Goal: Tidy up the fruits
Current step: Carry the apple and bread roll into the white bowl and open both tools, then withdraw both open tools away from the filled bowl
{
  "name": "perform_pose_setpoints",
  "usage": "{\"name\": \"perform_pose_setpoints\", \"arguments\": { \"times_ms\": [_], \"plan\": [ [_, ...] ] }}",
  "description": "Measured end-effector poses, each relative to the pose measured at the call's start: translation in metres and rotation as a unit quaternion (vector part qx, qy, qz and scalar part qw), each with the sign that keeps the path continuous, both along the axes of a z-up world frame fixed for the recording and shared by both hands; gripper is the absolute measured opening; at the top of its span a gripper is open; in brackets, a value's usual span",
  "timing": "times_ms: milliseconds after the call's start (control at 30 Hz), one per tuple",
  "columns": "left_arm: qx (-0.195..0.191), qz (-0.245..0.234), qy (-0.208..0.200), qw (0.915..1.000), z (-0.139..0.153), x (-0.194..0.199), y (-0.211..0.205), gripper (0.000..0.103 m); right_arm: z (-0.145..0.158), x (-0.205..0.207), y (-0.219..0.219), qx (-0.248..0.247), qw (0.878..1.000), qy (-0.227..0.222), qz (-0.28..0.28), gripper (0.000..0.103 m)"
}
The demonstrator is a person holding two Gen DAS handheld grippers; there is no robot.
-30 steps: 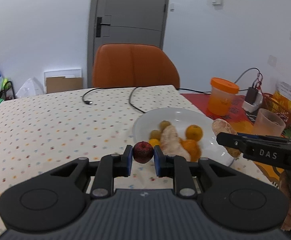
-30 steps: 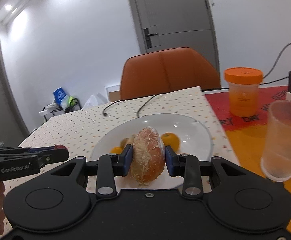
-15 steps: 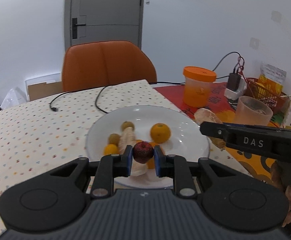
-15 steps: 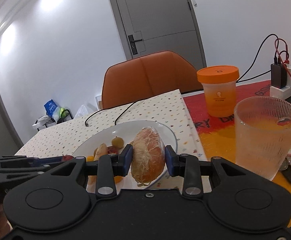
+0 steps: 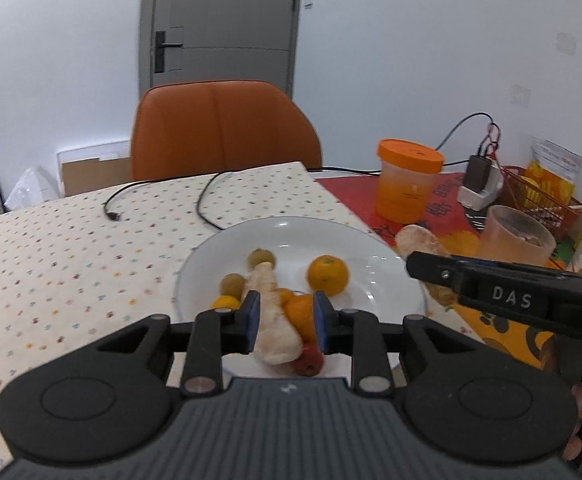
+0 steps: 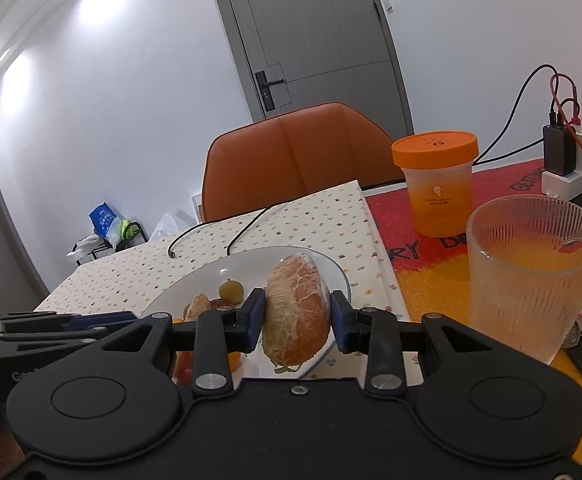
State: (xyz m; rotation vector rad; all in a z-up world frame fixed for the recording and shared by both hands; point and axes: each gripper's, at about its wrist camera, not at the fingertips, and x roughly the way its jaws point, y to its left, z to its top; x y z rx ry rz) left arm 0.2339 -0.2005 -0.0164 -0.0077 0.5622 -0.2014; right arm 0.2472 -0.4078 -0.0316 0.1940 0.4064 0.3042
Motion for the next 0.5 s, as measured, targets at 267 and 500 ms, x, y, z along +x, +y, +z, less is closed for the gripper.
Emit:
{"name": "perform_pose_setpoints", "arguments": {
  "times_ms": [267, 500],
  "plan": [
    [0.000, 0.020, -0.005, 0.9998, 0.005, -0.007, 0.020, 0.054, 0.005, 0.005, 0.013, -0.007, 1.000, -0.003, -0.004, 0.041],
    [0.015, 0.056, -0.020, 0.9981, 0.009, -0.019, 0.035, 0.086, 0.006, -0.005, 0.010, 0.022, 1.000, 0.003, -0.012, 0.046]
  ]
}}
